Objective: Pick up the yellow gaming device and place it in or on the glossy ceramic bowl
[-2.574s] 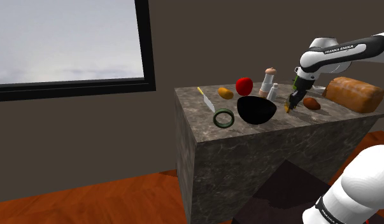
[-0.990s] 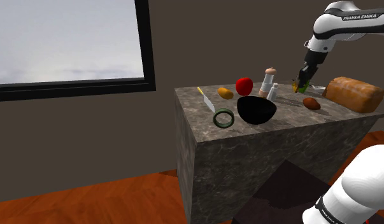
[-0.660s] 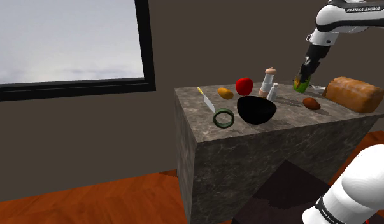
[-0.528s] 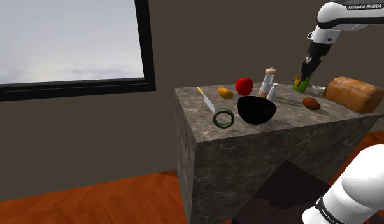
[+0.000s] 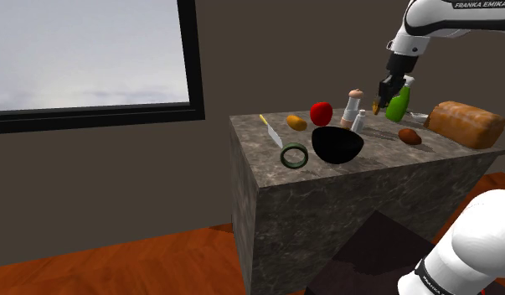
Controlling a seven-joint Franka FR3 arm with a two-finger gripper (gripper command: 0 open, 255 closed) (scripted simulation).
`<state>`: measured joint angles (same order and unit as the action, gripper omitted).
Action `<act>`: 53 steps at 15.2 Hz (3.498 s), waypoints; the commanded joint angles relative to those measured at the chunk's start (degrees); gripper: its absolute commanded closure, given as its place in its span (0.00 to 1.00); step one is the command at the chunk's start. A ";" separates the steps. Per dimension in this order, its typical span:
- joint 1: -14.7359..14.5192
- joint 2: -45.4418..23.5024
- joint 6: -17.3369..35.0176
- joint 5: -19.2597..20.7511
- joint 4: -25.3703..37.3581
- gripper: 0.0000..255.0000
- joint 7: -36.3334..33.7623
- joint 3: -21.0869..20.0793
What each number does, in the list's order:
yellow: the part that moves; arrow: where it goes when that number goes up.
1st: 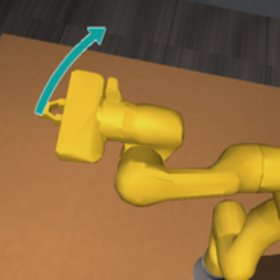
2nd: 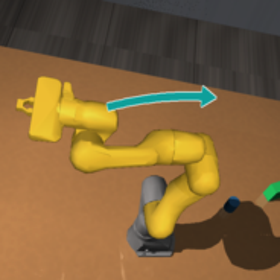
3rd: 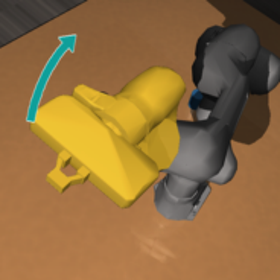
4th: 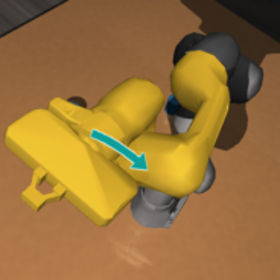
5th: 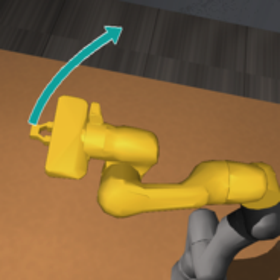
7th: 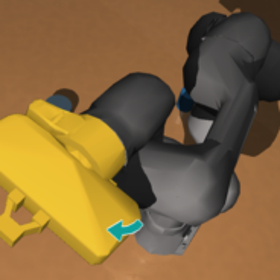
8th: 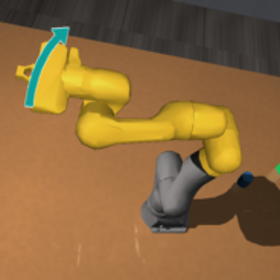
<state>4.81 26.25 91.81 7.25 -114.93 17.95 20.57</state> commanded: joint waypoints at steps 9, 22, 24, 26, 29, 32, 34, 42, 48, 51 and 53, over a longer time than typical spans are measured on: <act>-4.28 -0.04 -0.57 -4.09 -0.16 1.00 -13.92 -10.57; -5.48 0.32 7.01 -5.12 -8.19 1.00 -17.97 -13.38; -5.45 0.47 8.53 -5.08 -9.86 1.00 -17.97 -13.33; -5.42 0.57 10.05 -5.03 -11.48 1.00 -17.96 -13.28; -5.39 0.63 11.63 -4.99 -13.12 1.00 -17.96 -13.23; -5.39 0.63 11.63 -4.99 -13.11 1.00 -17.96 -13.23; -5.39 0.63 11.63 -4.99 -13.11 1.00 -17.96 -13.23; -5.41 0.64 9.71 -5.03 -11.20 0.00 -17.95 -13.28; -5.49 0.28 4.38 -5.15 -5.51 0.00 -17.89 -13.40; -5.49 0.27 4.38 -5.15 -5.51 0.00 -17.89 -13.40; -5.49 0.27 4.38 -5.15 -5.51 0.00 -17.89 -13.40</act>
